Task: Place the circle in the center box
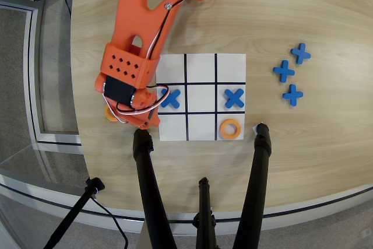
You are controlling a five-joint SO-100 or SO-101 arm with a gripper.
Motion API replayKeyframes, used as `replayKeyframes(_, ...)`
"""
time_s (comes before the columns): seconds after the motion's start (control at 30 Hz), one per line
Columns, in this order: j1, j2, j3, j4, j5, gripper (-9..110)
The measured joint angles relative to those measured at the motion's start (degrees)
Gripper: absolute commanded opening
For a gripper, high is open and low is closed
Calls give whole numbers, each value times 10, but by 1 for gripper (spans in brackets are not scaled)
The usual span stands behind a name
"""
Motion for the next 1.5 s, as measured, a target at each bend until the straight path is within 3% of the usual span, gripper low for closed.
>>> replayKeyframes(0.87, 25, -192, -132, -17, 4, 23)
replayKeyframes(1.5, 19, -213, -146, -11, 38, 19)
